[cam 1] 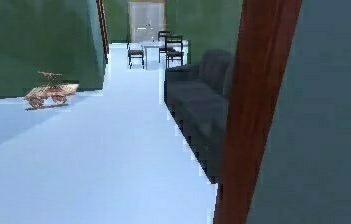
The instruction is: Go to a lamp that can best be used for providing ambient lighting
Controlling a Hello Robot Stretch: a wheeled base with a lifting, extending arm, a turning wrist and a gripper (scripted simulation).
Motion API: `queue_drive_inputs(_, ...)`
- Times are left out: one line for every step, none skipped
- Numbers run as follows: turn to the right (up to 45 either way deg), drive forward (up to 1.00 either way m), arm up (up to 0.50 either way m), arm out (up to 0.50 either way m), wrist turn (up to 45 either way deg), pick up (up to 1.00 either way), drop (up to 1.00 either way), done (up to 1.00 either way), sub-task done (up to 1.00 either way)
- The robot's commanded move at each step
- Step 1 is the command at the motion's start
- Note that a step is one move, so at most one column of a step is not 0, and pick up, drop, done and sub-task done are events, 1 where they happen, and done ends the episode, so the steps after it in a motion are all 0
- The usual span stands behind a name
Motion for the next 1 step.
queue_drive_inputs(-9.0,0.0,0.0,0.0,0.0,0.0,0.0,0.0,0.0)
